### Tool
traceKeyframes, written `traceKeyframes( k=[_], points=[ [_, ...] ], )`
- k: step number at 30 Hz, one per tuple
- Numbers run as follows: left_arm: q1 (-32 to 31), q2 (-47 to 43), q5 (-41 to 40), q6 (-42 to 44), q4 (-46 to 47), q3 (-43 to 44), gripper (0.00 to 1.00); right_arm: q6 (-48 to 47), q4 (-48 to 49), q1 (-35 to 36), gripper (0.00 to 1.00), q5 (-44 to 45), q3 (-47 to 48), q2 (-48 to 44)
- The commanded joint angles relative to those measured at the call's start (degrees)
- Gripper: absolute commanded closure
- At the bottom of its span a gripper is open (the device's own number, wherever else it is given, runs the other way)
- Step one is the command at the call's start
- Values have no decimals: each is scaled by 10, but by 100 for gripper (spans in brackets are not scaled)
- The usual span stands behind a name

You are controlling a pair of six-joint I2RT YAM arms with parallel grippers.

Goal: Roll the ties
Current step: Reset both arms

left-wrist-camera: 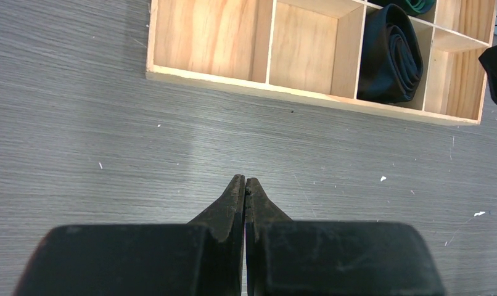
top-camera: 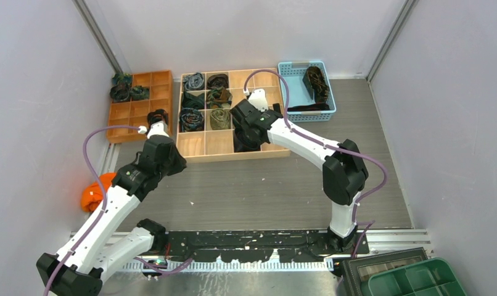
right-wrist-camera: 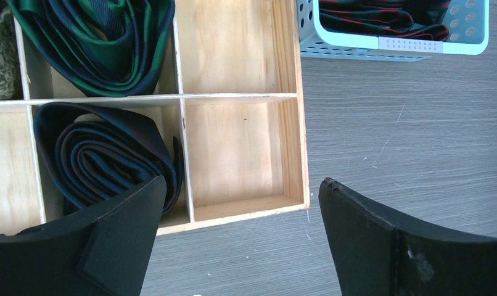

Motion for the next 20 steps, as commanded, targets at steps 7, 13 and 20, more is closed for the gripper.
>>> traceKeyframes(
  k=[7, 13, 20],
  points=[
    [2, -14, 1, -5, 21, 1, 100, 22, 24, -1, 0, 15, -8, -53],
    [2, -14, 0, -5, 20, 0, 100, 17, 25, -2, 0, 11, -10, -54],
    [2, -17, -3, -4, 18, 1, 100, 12, 32, -1, 0, 2, -14, -56]
  ],
)
